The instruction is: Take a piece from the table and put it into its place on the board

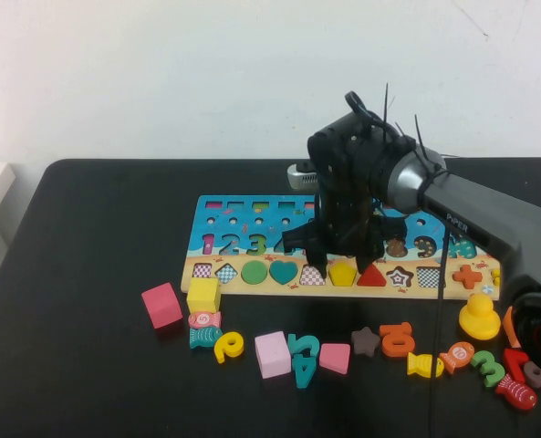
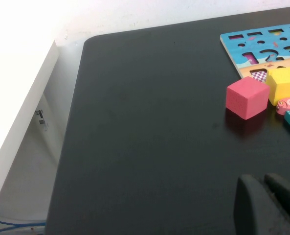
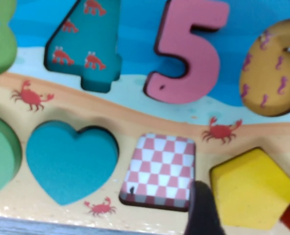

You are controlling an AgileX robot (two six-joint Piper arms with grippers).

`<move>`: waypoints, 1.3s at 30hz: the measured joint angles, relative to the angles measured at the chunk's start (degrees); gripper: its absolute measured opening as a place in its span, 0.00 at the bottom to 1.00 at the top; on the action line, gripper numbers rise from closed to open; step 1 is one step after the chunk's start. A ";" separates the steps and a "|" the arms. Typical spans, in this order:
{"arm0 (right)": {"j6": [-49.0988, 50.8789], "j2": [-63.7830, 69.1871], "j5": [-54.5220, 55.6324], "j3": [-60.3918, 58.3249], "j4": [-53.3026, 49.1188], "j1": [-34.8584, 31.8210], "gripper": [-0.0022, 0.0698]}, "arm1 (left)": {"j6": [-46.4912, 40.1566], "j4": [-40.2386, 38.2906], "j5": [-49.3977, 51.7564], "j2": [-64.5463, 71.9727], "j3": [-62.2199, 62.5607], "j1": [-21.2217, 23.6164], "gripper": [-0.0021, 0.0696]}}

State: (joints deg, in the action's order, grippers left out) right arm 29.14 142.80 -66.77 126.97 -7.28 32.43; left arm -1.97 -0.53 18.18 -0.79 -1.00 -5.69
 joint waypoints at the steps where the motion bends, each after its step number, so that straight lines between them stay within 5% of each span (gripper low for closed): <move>1: 0.00 0.00 -0.33 0.33 -0.35 0.00 0.65 | 0.00 0.00 0.00 0.00 0.00 0.00 0.03; 11: -4.36 0.03 -3.08 5.38 -2.26 0.00 0.63 | 0.00 0.00 0.00 0.00 0.00 0.00 0.03; 14: -11.81 0.13 -3.40 8.60 -2.90 0.00 0.51 | -0.09 0.00 0.00 0.00 0.00 0.00 0.03; 19: -21.42 -0.59 -3.86 13.99 -4.48 0.00 0.16 | -0.12 0.00 0.00 0.00 0.00 0.00 0.03; 22: -22.65 -2.94 -3.99 17.01 -6.12 0.00 0.06 | -0.22 0.00 0.00 0.00 0.00 0.00 0.03; 39: -33.79 -30.73 -3.99 22.33 -0.85 0.00 0.06 | -0.22 0.00 0.00 0.00 0.00 0.00 0.03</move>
State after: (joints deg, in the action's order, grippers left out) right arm -4.65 112.08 -70.76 149.29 -8.13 32.43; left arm -2.19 -0.53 18.18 -0.79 -1.00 -5.69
